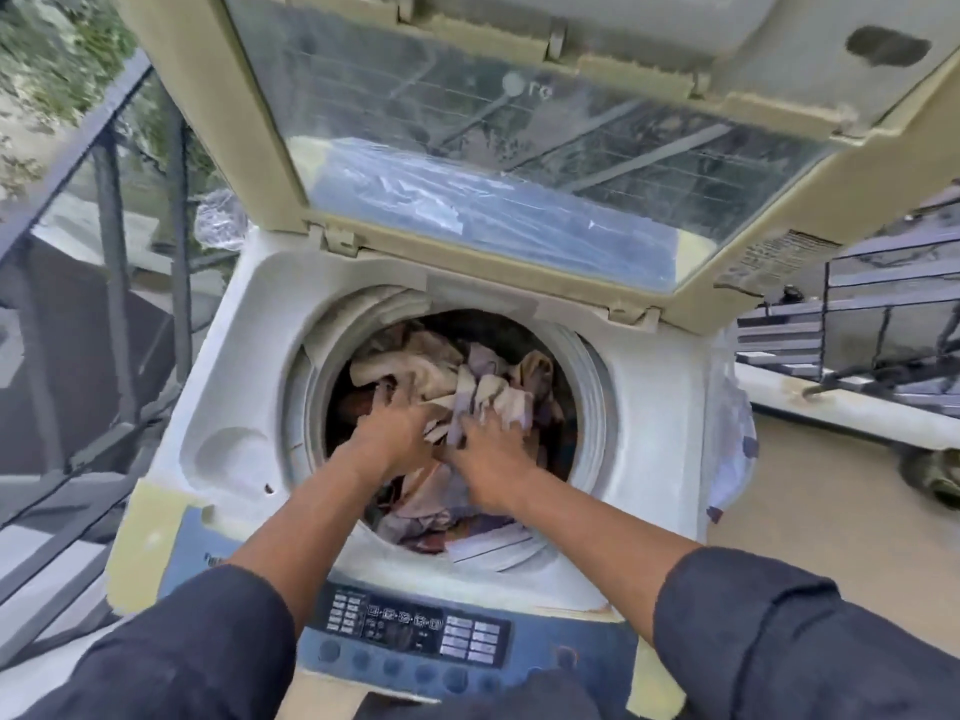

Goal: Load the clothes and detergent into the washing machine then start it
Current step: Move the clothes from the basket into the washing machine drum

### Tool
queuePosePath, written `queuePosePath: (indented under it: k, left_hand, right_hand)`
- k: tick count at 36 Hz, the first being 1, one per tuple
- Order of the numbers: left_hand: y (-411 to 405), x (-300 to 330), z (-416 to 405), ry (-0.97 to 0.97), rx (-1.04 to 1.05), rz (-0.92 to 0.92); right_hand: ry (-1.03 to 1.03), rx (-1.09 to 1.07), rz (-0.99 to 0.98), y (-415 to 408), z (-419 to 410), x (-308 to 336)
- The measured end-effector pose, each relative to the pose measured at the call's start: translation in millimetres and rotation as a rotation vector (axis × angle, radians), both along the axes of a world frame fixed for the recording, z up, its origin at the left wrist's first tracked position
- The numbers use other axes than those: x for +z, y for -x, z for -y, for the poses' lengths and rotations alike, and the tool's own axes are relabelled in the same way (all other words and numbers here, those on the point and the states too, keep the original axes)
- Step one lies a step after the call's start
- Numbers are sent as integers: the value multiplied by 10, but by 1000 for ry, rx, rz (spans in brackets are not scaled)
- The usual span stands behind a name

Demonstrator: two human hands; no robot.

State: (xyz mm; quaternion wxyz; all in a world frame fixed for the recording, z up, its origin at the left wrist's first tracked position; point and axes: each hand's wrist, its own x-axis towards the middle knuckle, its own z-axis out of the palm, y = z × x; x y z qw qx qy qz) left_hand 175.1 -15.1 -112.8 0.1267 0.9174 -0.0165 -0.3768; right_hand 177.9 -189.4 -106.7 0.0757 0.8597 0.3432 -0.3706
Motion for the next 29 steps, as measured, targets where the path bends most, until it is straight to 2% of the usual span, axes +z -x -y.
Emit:
queuePosePath:
  k: [2, 5, 7, 8, 11, 13, 17, 20, 22, 26, 29]
  left_hand:
    - [-78, -224, 28, -44, 17, -36]
    - [-125, -522, 22, -88, -6, -105]
    - [-86, -651, -27, -126, -42, -196]
    - [-54, -678, -54, -152, -50, -249]
    - [42, -686, -100, -182, -133, -387]
    - [82, -675, -114, -203, -189, -469]
    - [130, -671, -76, -231, -228, -606]
    - [113, -685, -36, -215, -133, -508]
    - [60, -694, -23, -198, 59, -357]
    - [-143, -576, -59, -93, 489, -145]
    - [-311, -392, -102, 37, 600, 57]
  right_hand:
    - [-3, -149, -42, -17, -75, -256]
    - [-171, -483, -85, -60, -85, -601]
    - [-138, -608, -179, -124, -24, -784]
    - [-49, -598, -242, -152, 17, -859]
    - [255, -261, -308, -186, 100, -966]
    - [320, -113, -315, -145, 146, -965]
    - [323, -97, -332, -67, 176, -983]
    - [257, -150, -321, -129, 123, -945]
    - [178, -242, -259, -233, 91, -860]
    - [-37, -442, 9, -479, 89, -617]
    - [-179, -431, 213, -591, 110, -317]
